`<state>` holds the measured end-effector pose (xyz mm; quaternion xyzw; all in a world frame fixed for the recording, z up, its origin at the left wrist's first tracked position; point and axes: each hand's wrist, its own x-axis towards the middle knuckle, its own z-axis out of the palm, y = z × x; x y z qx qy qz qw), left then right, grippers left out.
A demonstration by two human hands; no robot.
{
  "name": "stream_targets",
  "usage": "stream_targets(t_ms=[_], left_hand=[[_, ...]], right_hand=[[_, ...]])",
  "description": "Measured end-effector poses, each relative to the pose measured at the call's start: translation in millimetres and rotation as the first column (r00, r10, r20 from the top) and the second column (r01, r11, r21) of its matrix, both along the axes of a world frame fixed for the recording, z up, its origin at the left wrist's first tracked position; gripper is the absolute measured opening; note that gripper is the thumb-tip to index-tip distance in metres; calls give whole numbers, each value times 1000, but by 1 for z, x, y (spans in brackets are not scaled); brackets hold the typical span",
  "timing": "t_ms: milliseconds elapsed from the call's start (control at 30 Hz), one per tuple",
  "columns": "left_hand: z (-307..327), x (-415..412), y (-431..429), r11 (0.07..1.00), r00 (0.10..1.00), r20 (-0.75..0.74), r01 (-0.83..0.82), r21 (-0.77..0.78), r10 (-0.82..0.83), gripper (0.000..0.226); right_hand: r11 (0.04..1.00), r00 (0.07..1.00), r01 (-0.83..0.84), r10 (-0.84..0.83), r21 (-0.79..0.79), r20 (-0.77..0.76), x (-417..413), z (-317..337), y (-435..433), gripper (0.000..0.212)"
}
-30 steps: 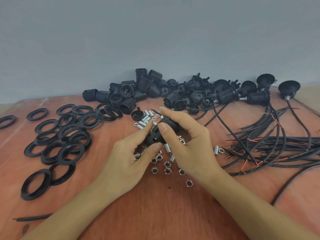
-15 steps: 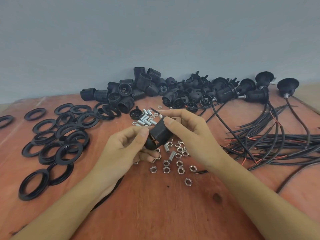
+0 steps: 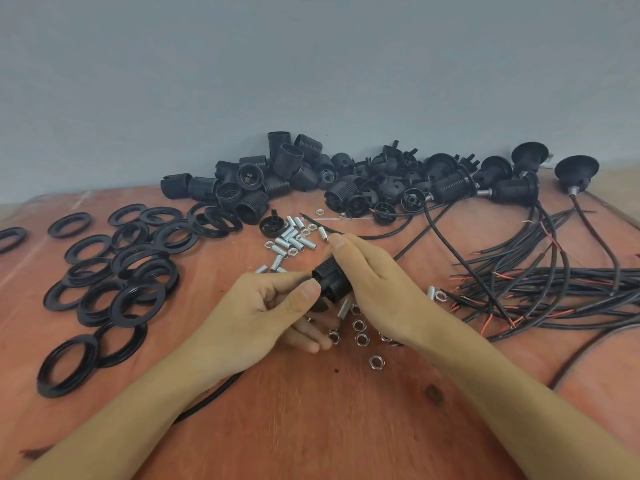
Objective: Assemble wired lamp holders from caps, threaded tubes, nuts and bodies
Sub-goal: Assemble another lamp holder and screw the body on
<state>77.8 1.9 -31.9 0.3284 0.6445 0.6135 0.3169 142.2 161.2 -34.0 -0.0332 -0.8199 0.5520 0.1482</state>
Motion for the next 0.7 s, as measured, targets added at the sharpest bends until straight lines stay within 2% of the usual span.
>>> stream_targets(t_ms=[233,467,600,700], left_hand=[[-7,-3,0,999,994,-106,-1,-40,-4,22],[-11,-8,-3,1000,977,-214,4,-5,-5,27],[-8,-6,-6,995,951,-307,64,76,-38,47],[-7,-5,-5,984,900,-428,-4,181,83,59]], right_hand=[[987,999,18,-25,160,39,1,-4,1,42],[992,994,26,-12,124,-106,4,0,-3,35],[994,979,-16,38,110,-202,10,3,-7,38],[991,959,-23,58,129,-276,14,8,-10,35]])
